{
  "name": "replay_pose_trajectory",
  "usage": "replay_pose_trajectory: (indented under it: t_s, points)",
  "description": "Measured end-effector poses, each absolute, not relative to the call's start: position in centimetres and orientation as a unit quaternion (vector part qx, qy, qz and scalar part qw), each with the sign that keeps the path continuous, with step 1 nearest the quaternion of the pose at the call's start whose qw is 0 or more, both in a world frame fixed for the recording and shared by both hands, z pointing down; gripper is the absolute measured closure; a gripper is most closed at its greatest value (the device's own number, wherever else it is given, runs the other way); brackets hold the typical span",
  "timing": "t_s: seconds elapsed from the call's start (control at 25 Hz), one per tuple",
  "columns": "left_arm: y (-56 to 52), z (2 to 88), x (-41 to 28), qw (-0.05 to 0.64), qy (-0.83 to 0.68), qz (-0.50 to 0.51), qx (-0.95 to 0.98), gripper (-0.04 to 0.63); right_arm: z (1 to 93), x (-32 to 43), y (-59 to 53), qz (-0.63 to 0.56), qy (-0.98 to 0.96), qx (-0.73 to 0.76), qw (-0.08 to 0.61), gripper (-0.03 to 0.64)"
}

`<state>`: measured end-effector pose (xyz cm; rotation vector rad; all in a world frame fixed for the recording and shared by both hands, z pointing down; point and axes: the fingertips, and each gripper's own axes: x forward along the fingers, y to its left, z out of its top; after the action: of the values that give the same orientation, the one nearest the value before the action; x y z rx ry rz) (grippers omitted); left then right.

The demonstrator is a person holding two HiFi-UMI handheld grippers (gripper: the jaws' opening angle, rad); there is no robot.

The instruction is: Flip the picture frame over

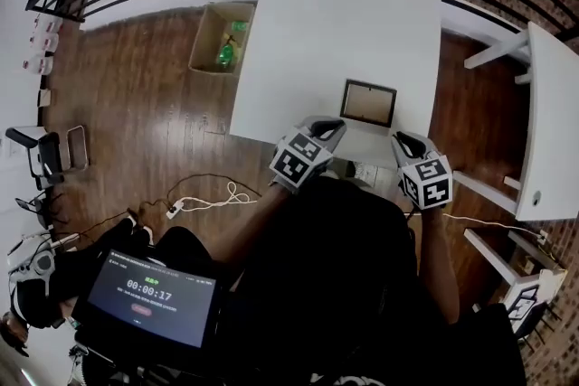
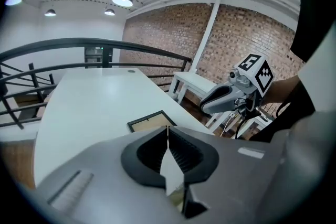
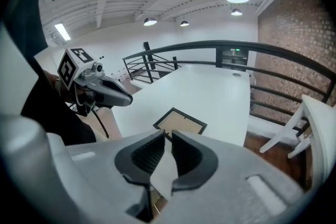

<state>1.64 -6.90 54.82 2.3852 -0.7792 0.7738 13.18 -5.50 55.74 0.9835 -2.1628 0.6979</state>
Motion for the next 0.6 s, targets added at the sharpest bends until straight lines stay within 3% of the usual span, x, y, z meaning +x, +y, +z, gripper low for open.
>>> replay_pose_trajectory:
  t_s: [0.08, 0.6]
  points:
    - [-4.8, 53.3, 1.4, 0.248, -0.298, 0.269, 0.881, 0.580, 53.9, 12.8, -3.4, 0.249, -0.835, 0.384, 0.307, 0.624]
    - [2.2, 46.2, 2.0, 0.208, -0.300, 0.207, 0.908, 0.580, 45.6, 9.5, 4.2, 0.177, -0.871, 0.388, 0.243, 0.624]
